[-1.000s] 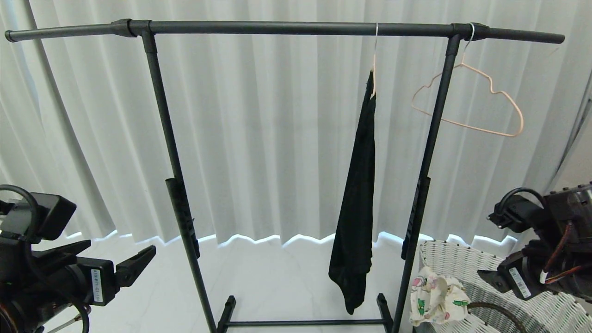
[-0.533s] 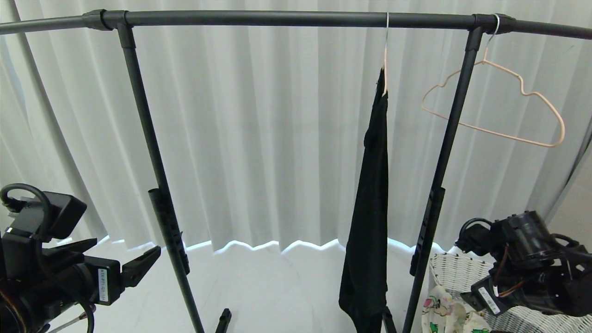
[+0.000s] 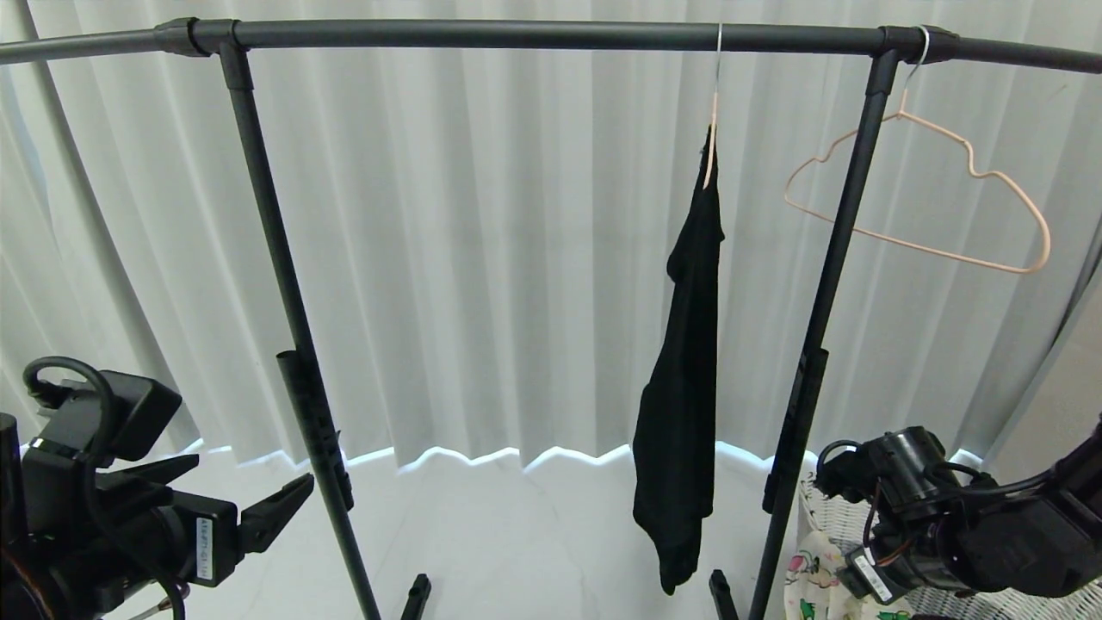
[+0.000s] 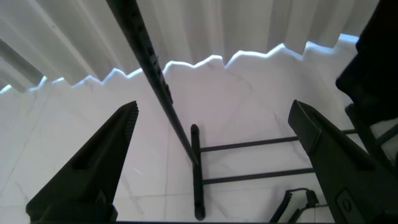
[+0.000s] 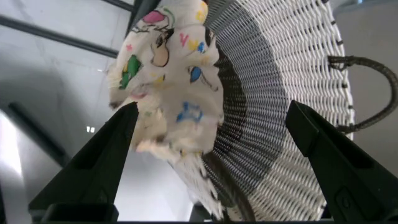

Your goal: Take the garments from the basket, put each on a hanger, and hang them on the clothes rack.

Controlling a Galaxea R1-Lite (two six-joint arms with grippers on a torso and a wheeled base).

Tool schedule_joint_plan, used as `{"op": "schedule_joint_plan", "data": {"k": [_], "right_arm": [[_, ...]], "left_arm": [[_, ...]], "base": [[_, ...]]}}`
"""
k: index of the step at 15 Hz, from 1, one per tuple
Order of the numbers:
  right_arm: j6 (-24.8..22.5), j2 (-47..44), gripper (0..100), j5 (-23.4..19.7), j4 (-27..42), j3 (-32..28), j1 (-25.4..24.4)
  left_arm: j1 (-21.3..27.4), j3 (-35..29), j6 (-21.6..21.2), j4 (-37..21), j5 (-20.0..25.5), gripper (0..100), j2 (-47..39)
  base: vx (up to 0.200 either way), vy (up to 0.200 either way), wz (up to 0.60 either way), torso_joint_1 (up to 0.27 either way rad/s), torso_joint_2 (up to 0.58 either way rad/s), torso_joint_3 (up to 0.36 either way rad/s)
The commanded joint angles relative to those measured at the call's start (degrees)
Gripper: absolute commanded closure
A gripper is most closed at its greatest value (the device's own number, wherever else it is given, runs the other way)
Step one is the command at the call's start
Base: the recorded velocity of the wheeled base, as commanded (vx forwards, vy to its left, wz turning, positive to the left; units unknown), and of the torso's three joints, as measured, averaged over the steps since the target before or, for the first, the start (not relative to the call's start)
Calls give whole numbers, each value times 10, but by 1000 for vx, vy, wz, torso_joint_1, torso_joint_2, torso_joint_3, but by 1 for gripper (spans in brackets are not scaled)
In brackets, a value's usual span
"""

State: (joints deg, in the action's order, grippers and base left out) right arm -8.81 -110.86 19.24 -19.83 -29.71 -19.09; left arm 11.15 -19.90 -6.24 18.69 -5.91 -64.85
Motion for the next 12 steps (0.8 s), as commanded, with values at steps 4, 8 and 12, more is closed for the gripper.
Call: {"op": "schedule_joint_plan", "data": {"k": [4,8,12], "right_arm": [[-50,-50,0,-1,-44,-1,49],[-52,-59,100,-2,-71,0,50],[-50,-4,100,-8,-70,13,38]], "left_arm": [[16,5,0,0,-1,0,-8],[20,7,0,0,-1,0,-7],[20,13,0,0,-3,0,-5]], "base": [[0,0,0,0,0,0],[0,0,0,0,0,0],[0,0,0,0,0,0]]}}
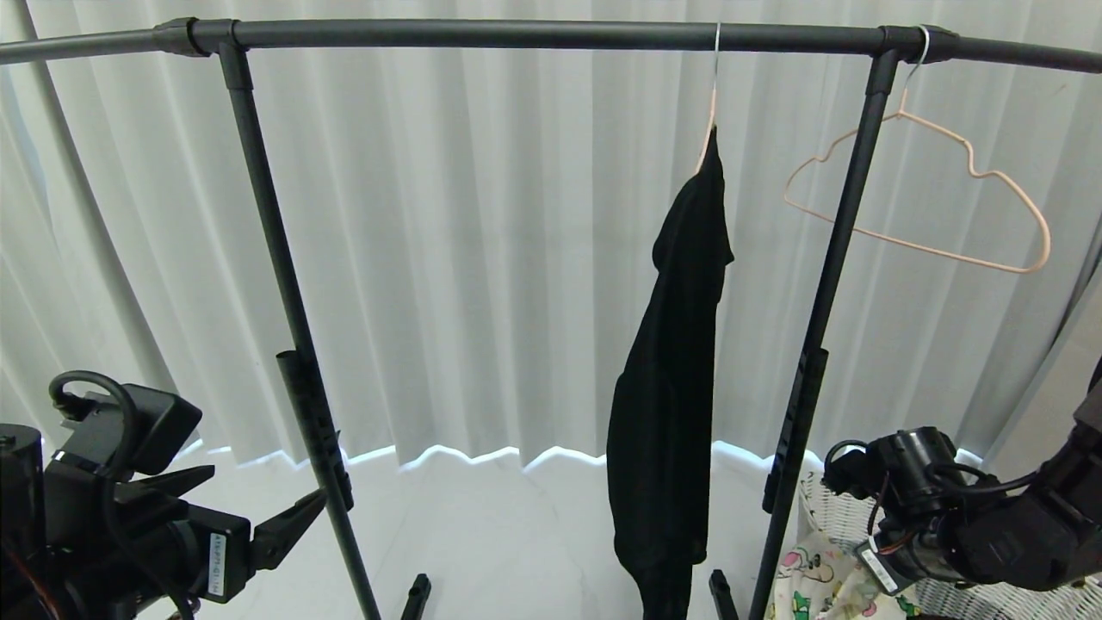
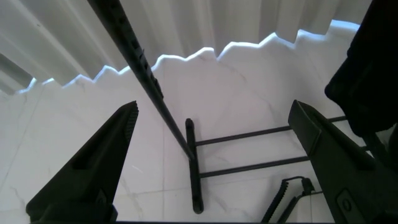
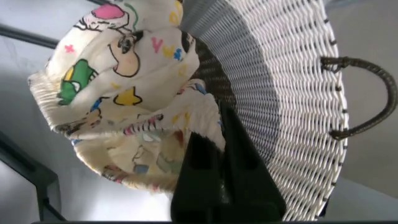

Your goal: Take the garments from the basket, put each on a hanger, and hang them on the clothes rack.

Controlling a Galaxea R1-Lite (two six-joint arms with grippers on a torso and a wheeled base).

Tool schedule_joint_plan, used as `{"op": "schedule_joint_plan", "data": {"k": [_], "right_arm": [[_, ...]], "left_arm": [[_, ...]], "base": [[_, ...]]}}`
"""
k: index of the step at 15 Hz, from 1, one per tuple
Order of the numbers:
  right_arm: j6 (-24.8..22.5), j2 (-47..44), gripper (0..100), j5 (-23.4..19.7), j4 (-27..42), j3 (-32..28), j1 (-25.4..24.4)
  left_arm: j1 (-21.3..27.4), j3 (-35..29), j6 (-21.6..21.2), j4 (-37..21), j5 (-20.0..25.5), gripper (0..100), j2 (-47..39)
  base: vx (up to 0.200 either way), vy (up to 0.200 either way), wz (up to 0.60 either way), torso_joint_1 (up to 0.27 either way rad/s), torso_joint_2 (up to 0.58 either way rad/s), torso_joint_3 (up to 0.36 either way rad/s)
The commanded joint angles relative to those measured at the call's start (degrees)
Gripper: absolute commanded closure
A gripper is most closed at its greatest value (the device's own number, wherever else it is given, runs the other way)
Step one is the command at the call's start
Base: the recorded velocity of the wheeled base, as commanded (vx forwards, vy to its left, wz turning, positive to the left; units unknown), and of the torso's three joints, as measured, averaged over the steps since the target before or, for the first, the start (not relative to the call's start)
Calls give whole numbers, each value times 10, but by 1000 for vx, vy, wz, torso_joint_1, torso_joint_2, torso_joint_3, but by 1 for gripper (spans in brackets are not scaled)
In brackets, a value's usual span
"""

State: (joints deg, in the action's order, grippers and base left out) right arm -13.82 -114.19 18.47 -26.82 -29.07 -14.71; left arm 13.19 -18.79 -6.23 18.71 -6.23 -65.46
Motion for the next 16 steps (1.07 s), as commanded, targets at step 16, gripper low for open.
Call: {"op": "schedule_joint_plan", "data": {"k": [16], "right_arm": [[17,317,100,-35,237,-164,-197]], "left_arm": [[3,29,-1,1,-16,0,53]], "base": [[-150,0,0,2,2,3]]}}
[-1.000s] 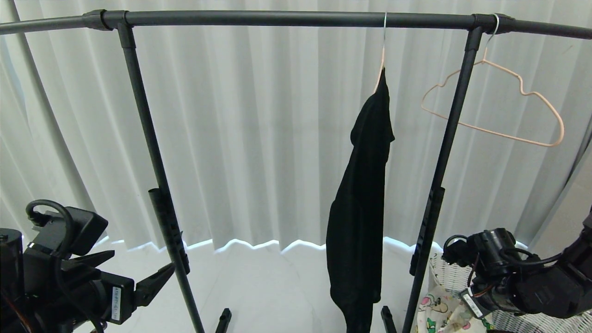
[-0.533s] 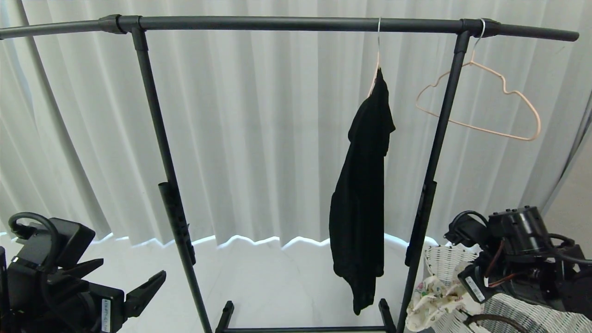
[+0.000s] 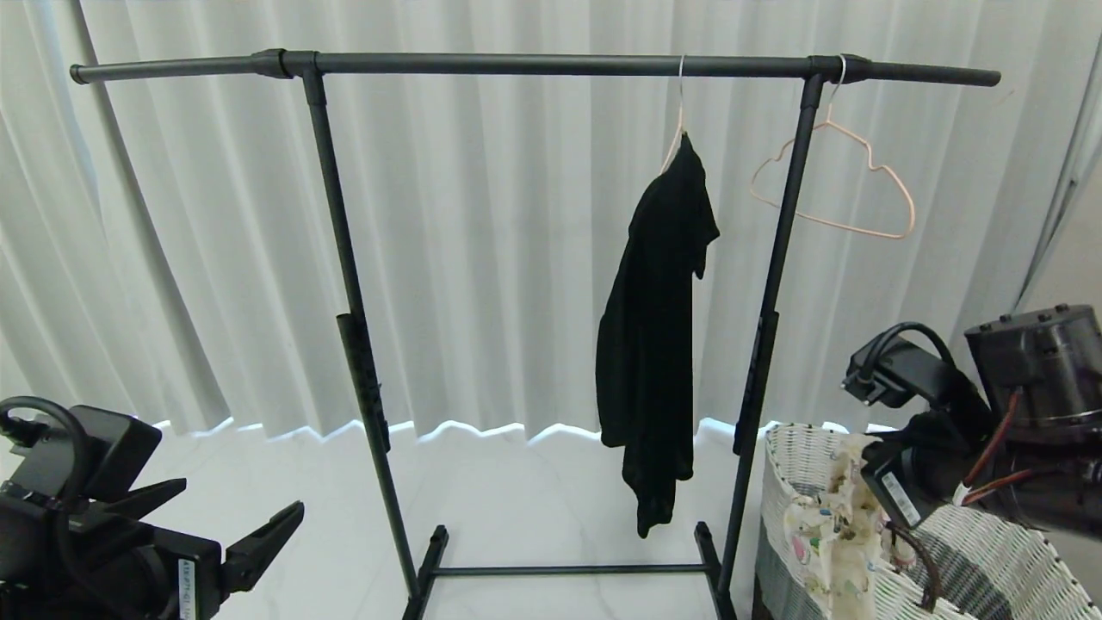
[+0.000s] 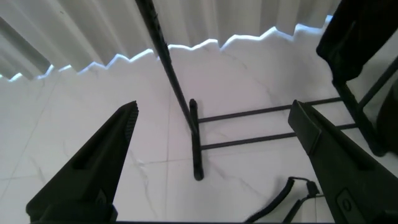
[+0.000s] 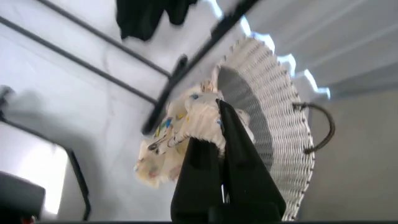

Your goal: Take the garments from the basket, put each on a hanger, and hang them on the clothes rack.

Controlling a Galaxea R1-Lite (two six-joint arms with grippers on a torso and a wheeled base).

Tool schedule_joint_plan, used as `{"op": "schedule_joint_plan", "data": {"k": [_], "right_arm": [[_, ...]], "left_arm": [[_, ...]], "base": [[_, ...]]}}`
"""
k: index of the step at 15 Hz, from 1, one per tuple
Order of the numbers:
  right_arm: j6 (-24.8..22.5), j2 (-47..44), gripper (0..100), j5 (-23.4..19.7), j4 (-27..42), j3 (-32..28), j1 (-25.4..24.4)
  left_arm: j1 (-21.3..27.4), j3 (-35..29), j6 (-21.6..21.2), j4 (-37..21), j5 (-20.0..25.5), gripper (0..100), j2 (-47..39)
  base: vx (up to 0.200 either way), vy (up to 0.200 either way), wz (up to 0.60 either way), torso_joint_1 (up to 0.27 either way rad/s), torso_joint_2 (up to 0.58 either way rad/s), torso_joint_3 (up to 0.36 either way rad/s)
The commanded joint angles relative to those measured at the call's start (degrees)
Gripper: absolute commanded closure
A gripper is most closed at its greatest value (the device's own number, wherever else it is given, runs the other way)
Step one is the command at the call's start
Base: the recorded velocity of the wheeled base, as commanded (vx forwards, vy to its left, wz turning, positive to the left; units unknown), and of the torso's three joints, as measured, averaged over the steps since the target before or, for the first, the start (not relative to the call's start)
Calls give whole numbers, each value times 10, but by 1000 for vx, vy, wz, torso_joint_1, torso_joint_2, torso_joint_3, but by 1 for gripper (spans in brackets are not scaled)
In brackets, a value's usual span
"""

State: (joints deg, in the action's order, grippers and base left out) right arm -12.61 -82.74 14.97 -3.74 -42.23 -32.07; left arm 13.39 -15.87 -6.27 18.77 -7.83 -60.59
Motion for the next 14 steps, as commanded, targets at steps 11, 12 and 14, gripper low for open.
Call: {"op": "schedule_joint_plan", "data": {"k": [11,12,14], "right_arm": [[76,-197,100,-33,13,-362,-186],[78,-205,100,-38,13,-373,-190],[86,-220,100,-55,15,-395,-203]], "left_arm": [[233,-149,90,35,143,0,-66],[241,-152,100,35,143,0,-80],[242,-153,115,36,143,0,-122]], "base": [[0,0,0,0,0,0],[0,0,0,0,0,0],[0,0,0,0,0,0]]}}
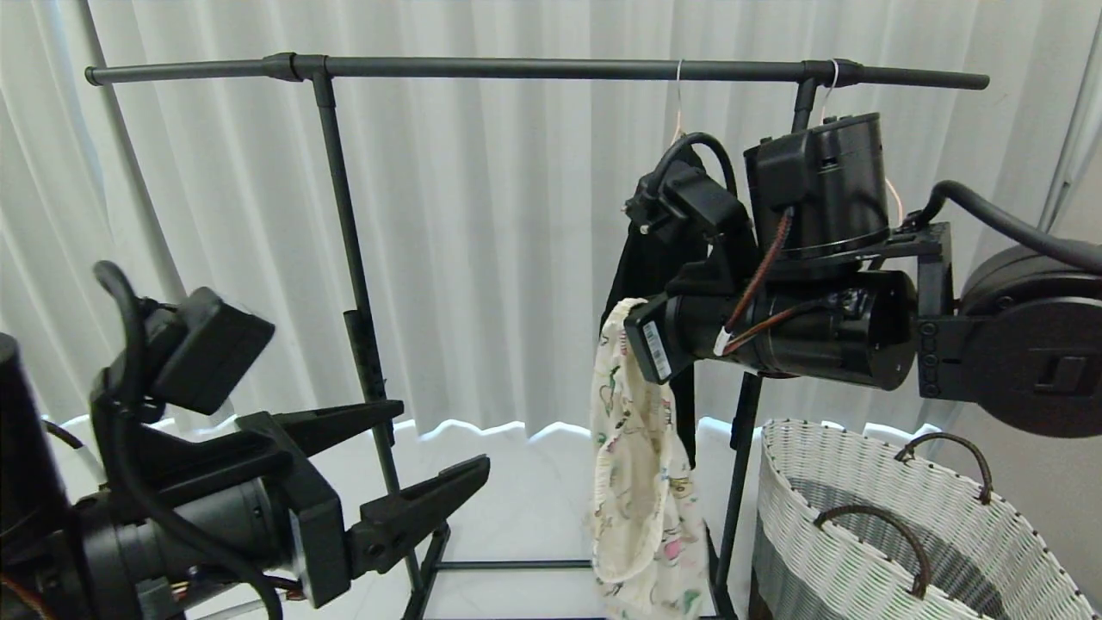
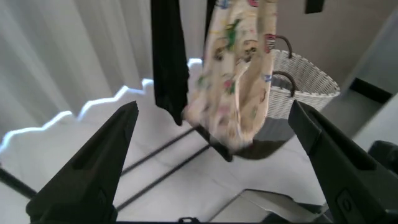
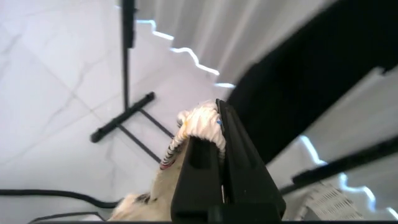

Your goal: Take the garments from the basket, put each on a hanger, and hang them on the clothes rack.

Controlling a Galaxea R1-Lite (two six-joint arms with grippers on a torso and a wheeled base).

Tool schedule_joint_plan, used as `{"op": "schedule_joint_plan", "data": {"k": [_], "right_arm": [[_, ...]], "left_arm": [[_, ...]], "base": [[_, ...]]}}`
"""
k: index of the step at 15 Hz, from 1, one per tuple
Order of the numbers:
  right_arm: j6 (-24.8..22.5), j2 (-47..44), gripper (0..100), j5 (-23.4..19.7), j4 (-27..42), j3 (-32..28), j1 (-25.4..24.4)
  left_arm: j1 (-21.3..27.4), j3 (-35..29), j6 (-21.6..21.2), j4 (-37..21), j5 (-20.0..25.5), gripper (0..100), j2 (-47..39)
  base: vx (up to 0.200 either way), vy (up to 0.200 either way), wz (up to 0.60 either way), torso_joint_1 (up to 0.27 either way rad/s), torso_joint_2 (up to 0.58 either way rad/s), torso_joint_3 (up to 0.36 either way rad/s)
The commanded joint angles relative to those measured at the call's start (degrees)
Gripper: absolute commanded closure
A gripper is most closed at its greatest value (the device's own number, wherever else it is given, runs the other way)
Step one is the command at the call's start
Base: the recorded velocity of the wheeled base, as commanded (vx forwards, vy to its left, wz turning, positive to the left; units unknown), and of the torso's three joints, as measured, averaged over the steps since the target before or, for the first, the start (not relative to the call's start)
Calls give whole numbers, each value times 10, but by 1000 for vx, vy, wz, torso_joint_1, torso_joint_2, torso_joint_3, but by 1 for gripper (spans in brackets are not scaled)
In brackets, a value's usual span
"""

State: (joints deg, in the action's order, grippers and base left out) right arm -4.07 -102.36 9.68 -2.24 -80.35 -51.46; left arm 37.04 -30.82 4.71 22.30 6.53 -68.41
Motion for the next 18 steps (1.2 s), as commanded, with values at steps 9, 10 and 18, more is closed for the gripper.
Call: {"op": "schedule_joint_plan", "data": {"k": [9,10,18], "right_arm": [[15,-22,100,-5,11,-24,-107],[15,-21,100,-4,12,-30,-112],[16,4,100,-2,49,-42,-109]], "left_arm": [[43,11,53,0,1,0,-112],[43,13,53,0,1,0,-126],[34,26,53,0,-13,0,-217]], "base": [[0,0,0,0,0,0],[0,0,0,0,0,0],[0,0,0,0,0,0]]}}
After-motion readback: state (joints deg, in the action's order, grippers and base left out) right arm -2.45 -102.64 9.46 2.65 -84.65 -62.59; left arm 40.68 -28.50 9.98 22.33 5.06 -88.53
